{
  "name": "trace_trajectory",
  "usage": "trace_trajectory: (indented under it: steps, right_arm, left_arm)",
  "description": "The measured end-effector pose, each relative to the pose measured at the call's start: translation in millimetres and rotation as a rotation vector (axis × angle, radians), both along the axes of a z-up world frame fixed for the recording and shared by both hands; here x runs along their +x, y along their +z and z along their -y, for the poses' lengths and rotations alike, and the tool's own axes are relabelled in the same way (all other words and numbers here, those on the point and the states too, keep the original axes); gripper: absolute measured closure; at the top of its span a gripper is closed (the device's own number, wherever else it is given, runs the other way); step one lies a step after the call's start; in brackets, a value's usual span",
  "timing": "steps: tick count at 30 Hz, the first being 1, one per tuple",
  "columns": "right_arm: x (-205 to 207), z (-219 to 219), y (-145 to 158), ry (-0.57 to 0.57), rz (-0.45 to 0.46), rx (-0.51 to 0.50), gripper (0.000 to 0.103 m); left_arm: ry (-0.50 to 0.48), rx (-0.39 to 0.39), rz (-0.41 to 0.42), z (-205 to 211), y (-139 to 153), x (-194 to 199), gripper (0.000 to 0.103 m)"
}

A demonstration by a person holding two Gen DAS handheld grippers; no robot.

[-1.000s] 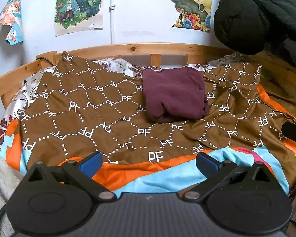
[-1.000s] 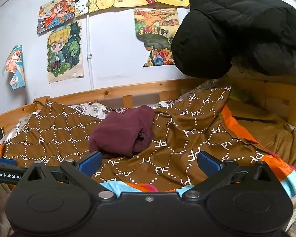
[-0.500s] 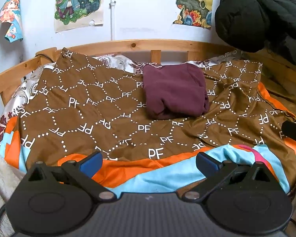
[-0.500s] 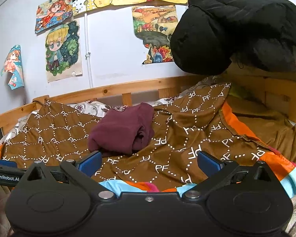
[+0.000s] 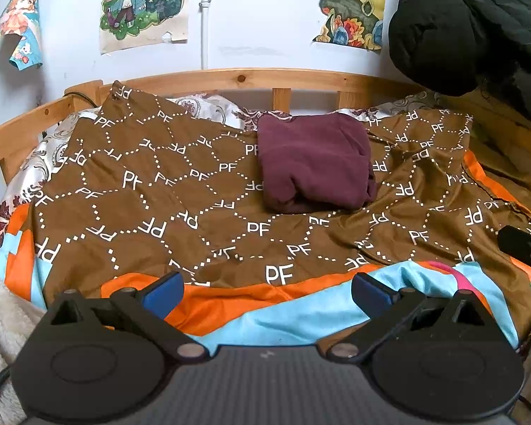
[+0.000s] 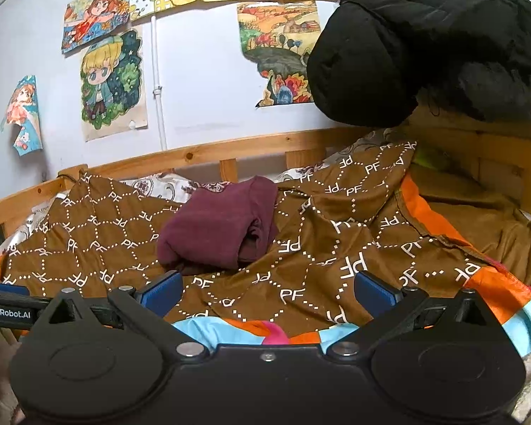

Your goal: Fold small clothes

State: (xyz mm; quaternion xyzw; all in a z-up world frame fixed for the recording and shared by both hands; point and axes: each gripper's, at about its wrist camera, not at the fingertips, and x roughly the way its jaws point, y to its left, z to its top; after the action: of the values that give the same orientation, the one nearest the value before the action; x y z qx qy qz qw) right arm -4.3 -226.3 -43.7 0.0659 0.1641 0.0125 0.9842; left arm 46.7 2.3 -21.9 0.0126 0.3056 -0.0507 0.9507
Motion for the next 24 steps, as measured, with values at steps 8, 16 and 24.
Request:
trace_trajectory:
  steps: [8, 16, 24]
  right_arm:
    - [3.3, -3.2, -1.5, 0.008, -0.007, -0.008, 0.001]
    - [4.8, -1.8, -2.2, 0.003, -0.012, -0.005, 0.001]
    - [4.9, -1.2, -2.2, 0.003, -0.013, -0.004, 0.001]
  left_arm:
    - [0.0, 0.002, 0.004, -0.2, -0.5, 0.3, 0.001]
    - [0.0, 0.001, 0.005, -0.4, -0.5, 0.2, 0.001]
    - [0.0, -0.002, 0.008, 0.3, -0.4, -0.4, 0.001]
